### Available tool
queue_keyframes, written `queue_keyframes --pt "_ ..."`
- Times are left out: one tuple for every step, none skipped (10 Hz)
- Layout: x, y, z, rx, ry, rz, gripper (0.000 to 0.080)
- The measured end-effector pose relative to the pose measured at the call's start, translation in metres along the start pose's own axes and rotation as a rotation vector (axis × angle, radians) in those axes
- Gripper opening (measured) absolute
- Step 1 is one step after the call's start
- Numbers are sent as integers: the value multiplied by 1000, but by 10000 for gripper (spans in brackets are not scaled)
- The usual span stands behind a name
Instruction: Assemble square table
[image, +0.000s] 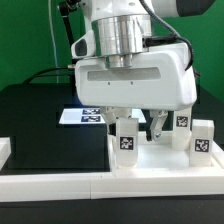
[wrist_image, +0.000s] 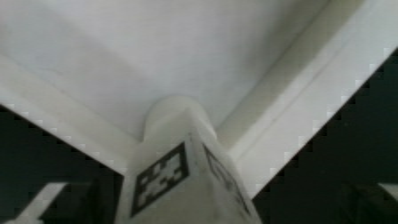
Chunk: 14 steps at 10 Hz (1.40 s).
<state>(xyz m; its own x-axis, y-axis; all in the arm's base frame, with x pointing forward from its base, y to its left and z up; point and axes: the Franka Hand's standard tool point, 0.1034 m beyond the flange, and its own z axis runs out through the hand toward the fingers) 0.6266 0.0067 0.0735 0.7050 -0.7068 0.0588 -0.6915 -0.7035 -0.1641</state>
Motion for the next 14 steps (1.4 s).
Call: queue_keyframes --pt "6 3 -3 -14 -5 -228 649" --pt "9 4 -3 -29 -10 -395 649" --pt "7 4 -1 -34 -12 -412 649" --pt "8 4 -2 -34 -9 -357 537" --pt "8 4 -2 -36 -8 -363 404" --pt "8 4 -2 -35 -8 -342 404" --pt "8 4 -1 -35 -7 -239 288" --pt "8 5 -1 -36 -6 -169 289" --pt "7 4 0 -37 -6 -76 289" --pt "7 4 0 -40 -1 50 289" --pt "7 5 0 -42 0 166 289" --pt "8 7 0 -41 -6 346 289" --pt "8 10 0 -36 -24 546 289" --pt "6 11 0 -24 -60 746 291"
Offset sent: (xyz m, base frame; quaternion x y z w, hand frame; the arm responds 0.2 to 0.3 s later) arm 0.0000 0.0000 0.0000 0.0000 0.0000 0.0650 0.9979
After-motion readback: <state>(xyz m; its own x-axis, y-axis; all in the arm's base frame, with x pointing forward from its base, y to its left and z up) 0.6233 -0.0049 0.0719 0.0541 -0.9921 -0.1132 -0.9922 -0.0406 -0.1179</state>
